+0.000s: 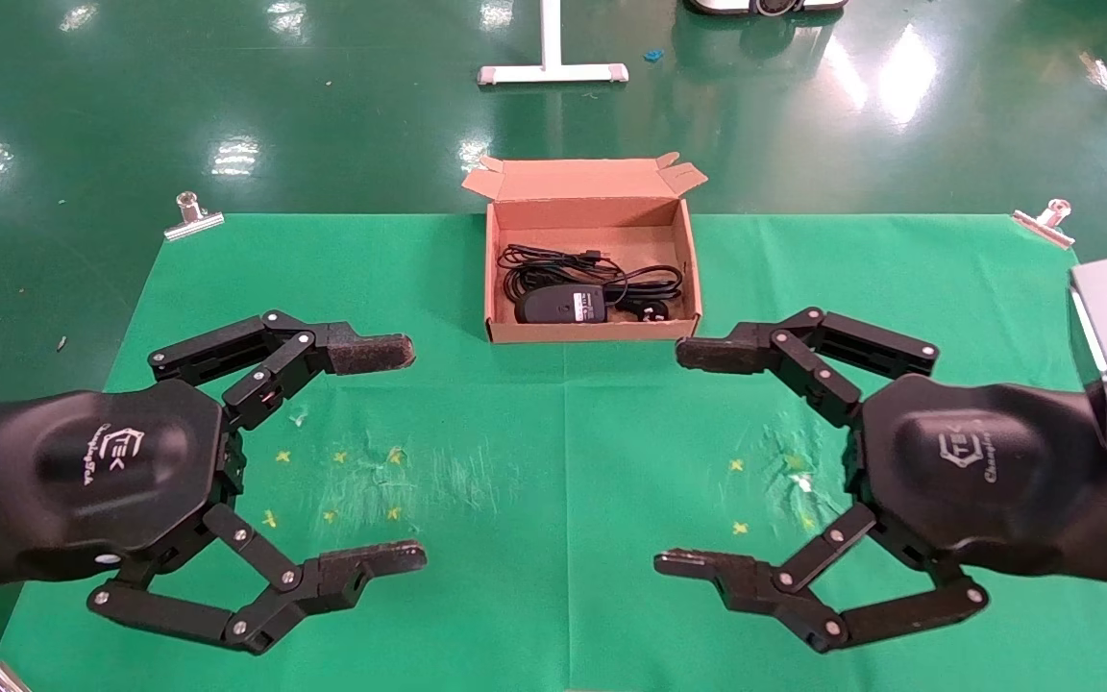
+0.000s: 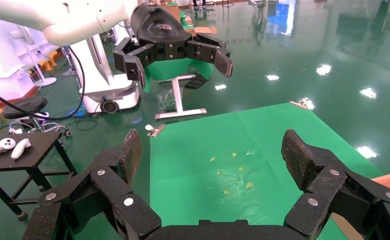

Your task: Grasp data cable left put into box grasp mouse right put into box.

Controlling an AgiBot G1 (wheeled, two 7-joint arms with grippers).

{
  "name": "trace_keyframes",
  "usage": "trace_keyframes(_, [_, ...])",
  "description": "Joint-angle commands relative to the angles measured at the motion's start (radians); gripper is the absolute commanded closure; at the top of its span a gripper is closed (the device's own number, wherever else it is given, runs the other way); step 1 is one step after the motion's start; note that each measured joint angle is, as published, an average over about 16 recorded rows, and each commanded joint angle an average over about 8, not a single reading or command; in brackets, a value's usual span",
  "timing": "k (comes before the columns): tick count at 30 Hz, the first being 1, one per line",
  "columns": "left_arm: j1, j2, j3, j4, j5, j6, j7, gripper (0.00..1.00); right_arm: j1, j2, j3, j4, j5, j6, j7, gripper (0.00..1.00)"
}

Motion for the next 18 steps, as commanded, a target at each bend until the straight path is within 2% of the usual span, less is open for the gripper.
trace_keyframes(1, [-0.002, 0.001, 0.002, 0.001, 0.004, -0.002, -0.001, 0.0, 0.0, 0.0, 0.0, 0.0, 0.0, 0.0, 0.0, 0.0])
trace_keyframes(18, [-0.008, 0.003, 0.009, 0.002, 0.016, -0.009, -0.004, 0.0, 0.0, 0.0, 0.0, 0.0, 0.0, 0.0, 0.0, 0.0])
